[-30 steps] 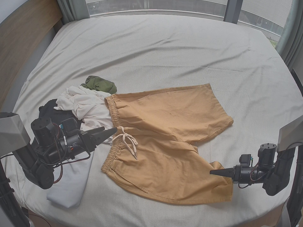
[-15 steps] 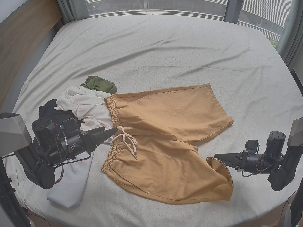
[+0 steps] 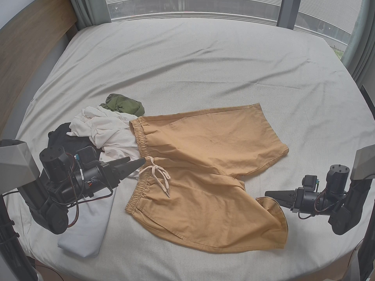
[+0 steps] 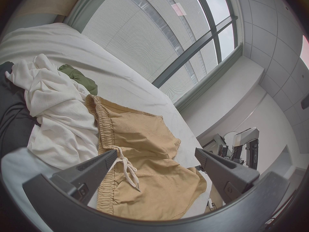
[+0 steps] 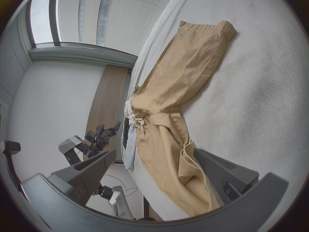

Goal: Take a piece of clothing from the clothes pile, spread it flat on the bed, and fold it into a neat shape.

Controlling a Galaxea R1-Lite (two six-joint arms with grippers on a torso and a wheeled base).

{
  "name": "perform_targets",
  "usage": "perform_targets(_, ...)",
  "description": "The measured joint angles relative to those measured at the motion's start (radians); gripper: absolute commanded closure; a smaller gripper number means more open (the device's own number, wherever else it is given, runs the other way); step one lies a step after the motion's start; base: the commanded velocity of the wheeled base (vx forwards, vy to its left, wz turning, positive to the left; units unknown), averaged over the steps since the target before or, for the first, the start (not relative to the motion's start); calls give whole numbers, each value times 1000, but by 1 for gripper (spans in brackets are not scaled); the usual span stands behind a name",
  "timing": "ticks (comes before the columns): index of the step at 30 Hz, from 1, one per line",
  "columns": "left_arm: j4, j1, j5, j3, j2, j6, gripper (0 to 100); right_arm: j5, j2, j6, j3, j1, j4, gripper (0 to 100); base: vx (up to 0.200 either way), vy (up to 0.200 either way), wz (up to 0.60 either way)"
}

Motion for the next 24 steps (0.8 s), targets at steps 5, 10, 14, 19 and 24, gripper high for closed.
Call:
perform_targets(5, 0, 0, 0, 0, 0, -1, 0, -30, 49, -17, -44, -12, 0, 0, 0, 0, 0)
perform_targets(10, 0, 0, -1, 0, 0, -1, 0, -46, 77, -18, -67, -15, 0, 100, 0, 0, 0)
perform_targets(14, 0, -1, -1, 1, 0, -1, 0, -56, 97, -23, -74, -17, 0, 100, 0, 0, 0)
perform_targets(19, 0, -1, -1, 1, 0, -1, 0, -56, 117, -61, -75, -21, 0, 100, 0, 0, 0)
perform_targets(24, 0, -3, -1, 2, 0, 0, 0, -56, 129, -75, -74, -29, 0, 100, 0, 0, 0)
